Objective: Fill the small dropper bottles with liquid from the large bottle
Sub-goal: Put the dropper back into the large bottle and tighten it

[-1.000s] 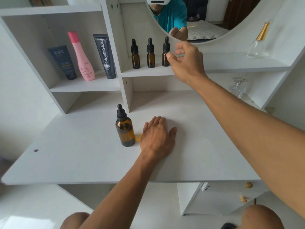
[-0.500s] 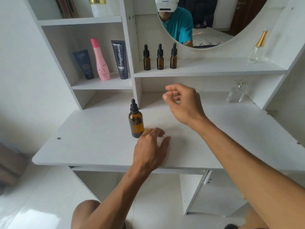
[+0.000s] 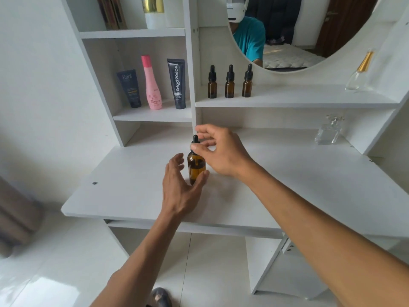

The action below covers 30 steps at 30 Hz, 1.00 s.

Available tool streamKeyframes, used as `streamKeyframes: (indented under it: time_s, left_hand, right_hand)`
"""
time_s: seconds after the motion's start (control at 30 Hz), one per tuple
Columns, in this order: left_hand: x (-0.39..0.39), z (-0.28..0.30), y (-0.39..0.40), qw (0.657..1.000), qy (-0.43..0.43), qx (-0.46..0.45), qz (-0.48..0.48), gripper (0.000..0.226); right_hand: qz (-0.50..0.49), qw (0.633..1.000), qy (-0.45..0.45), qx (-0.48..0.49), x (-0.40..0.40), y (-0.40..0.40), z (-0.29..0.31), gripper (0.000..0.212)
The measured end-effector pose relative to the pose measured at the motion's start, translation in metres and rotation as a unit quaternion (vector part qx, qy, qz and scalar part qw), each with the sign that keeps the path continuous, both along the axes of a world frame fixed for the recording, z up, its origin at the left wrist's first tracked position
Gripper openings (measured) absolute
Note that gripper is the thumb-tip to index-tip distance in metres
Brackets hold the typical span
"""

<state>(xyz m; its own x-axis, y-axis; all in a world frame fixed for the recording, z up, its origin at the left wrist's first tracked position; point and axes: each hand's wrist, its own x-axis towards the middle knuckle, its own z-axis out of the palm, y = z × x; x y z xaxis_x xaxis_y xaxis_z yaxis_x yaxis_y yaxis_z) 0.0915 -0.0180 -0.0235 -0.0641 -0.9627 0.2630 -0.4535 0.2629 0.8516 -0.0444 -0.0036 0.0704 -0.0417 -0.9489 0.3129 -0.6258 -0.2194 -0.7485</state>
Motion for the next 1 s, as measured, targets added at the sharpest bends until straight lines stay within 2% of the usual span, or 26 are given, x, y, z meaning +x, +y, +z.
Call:
streamKeyframes:
  time_s: [0.1, 0.23, 0.37, 0.47, 0.67, 0.8, 0.9, 1.0]
  left_hand:
    - [-0.006, 0.001, -0.005, 0.999, 0.027, -0.006, -0.037, 0.061]
    - [-0.012, 0.002, -0.009, 0.999, 0.032, -0.009, -0.043, 0.039]
    - [-0.013, 0.0, -0.009, 0.999, 0.031, -0.009, -0.036, 0.029]
    - [-0.014, 0.001, -0.009, 0.999, 0.023, -0.008, -0.028, 0.027]
    - [-0.016, 0.003, -0.013, 1.0, -0.002, -0.008, -0.017, 0.025]
    - [-0.018, 0.002, -0.012, 1.0, -0.003, -0.004, -0.017, 0.031]
    - [-0.018, 0.005, -0.012, 1.0, -0.002, -0.006, -0.015, 0.031]
    - [-0.018, 0.006, -0.011, 1.0, -0.007, -0.007, -0.01, 0.029]
  right_hand:
    - [0.006, 1.0, 0.012, 0.014, 0.004, -0.005, -0.003, 0.05]
    - [0.002, 1.0, 0.017, 0.013, 0.005, -0.01, -0.007, 0.04]
    - [0.007, 1.0, 0.021, 0.008, 0.004, -0.012, -0.009, 0.031]
    - [-0.001, 0.999, 0.032, -0.011, 0.003, -0.014, -0.009, 0.022]
    - [-0.006, 0.998, 0.058, -0.013, 0.001, -0.014, -0.006, 0.029]
    - [0.017, 0.999, 0.03, 0.013, -0.003, -0.012, -0.002, 0.031]
    - [0.006, 0.999, 0.031, -0.003, -0.002, -0.014, 0.001, 0.025]
    - [-0.006, 0.999, 0.041, -0.009, -0.002, -0.014, 0.004, 0.029]
